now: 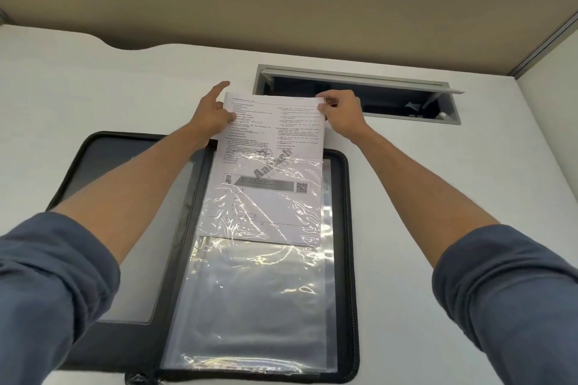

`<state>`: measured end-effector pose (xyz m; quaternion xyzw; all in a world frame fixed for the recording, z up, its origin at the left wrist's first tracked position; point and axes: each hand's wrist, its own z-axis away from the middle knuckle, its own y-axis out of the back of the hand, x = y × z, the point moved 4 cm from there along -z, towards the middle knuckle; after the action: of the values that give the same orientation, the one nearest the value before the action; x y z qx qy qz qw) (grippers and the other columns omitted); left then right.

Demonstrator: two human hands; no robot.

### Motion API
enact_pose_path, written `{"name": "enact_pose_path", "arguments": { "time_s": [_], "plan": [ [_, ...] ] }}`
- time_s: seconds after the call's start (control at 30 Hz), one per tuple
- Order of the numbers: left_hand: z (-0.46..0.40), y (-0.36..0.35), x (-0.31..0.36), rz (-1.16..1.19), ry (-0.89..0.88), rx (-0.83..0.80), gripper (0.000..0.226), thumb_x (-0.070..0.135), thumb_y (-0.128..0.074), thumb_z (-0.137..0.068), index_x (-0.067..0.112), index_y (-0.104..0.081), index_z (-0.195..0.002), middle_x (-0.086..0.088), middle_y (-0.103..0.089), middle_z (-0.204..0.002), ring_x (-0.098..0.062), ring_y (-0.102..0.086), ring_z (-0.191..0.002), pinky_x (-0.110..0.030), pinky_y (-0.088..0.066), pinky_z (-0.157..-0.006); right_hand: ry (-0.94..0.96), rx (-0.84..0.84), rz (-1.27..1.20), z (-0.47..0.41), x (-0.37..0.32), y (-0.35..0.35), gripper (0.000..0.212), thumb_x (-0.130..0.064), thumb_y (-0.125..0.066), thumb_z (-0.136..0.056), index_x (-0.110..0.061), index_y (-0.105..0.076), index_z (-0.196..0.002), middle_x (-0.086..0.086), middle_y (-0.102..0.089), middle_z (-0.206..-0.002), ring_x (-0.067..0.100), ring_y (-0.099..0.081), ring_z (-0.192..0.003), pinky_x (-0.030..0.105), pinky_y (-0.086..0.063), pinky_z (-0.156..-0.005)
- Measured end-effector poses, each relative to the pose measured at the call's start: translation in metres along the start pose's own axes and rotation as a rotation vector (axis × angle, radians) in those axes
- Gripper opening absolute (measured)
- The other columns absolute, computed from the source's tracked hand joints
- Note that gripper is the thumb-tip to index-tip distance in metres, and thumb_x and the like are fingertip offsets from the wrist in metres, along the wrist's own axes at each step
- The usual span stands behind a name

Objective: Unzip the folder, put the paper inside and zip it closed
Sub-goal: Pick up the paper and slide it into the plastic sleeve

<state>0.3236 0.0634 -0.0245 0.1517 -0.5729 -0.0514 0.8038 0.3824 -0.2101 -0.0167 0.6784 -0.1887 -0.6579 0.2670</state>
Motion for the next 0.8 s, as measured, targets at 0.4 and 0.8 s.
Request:
{"name": "enact_pose_path", "arguments": {
  "time_s": [0.4,0.8],
  "plan": [
    [-0.004,-0.001,-0.004,-0.202,0.048,-0.054,0.061,-0.001,-0.05,-0.091,0.024,-0.039,-0.145,-0.011,-0.053,-0.122,-0.03,-0.054,-0.109,-0.038,-0.048,-0.088,0.047,-0.015,0.051,0.006,-0.005,0.002,0.02,-0.013,-0.058,-0.096,-0.009,-0.071,-0.11,0.008,-0.07,-0.111,0.017,-0.062,-0.096,0.031,-0.054,-0.088],
    [0.012,0.011,-0.004,-0.375,-0.078,-0.042,0.019,0.009,-0.058,-0.088,0.01,-0.062,-0.107,-0.007,-0.059,-0.106,-0.023,-0.055,-0.095,-0.037,-0.048,-0.08,0.025,-0.245,0.095,0.029,-0.001,-0.001,0.015,-0.012,-0.063,-0.092,-0.008,-0.074,-0.102,0.0,-0.068,-0.099,0.015,-0.066,-0.086,0.012,-0.048,-0.067]
  ]
}}
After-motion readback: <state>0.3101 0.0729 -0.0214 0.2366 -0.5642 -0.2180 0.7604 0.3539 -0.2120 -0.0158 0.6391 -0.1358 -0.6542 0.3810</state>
